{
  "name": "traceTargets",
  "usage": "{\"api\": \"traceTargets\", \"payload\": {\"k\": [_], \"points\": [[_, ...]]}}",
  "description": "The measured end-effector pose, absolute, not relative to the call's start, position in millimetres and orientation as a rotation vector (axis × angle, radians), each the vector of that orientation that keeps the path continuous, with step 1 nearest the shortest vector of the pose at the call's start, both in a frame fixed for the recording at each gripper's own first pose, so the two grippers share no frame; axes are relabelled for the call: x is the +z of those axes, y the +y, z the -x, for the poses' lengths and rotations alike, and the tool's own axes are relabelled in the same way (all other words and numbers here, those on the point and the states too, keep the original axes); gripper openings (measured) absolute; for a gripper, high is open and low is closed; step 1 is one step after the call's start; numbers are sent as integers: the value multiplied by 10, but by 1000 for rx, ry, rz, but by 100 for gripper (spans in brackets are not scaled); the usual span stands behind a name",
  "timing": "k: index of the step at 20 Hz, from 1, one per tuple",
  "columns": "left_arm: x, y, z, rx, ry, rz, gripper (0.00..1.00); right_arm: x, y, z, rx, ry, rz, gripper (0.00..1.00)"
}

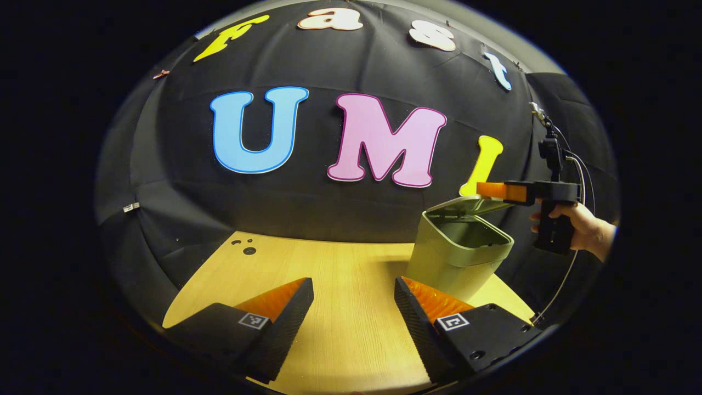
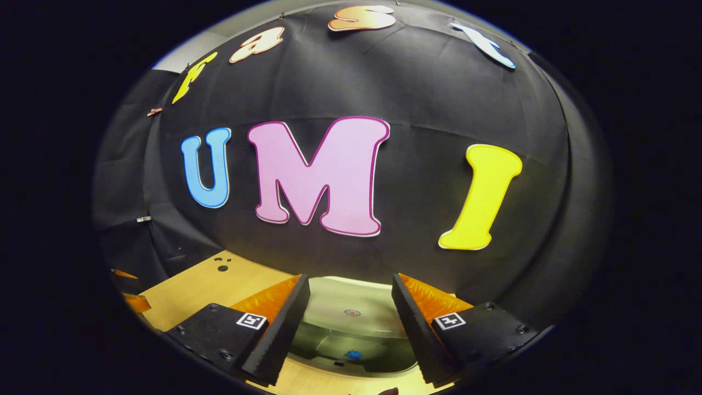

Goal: Press the lid of the desktop garbage bin to open it, pick up the crumpled paper on the desktop and throw it into the bin, then pick up the pop can on the desktop and drop it into the bin, and finally close the garbage bin lid.

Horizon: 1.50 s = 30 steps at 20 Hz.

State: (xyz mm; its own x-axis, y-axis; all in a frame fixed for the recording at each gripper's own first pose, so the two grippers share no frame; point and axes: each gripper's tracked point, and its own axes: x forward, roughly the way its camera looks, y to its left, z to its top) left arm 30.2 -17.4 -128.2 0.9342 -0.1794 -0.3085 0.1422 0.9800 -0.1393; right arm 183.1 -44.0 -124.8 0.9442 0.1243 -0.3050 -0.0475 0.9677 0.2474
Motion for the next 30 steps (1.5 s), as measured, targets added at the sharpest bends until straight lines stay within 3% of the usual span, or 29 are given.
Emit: {"api": "traceTargets", "payload": {"k": [16,30], "points": [[-1313,-166,-199,-165,335,107,95,-1922,-168,-1347,110,463,-236,95],[-1332,-170,-185,-166,337,122,95,-1983,-219,-1345,86,428,-335,95]]}}
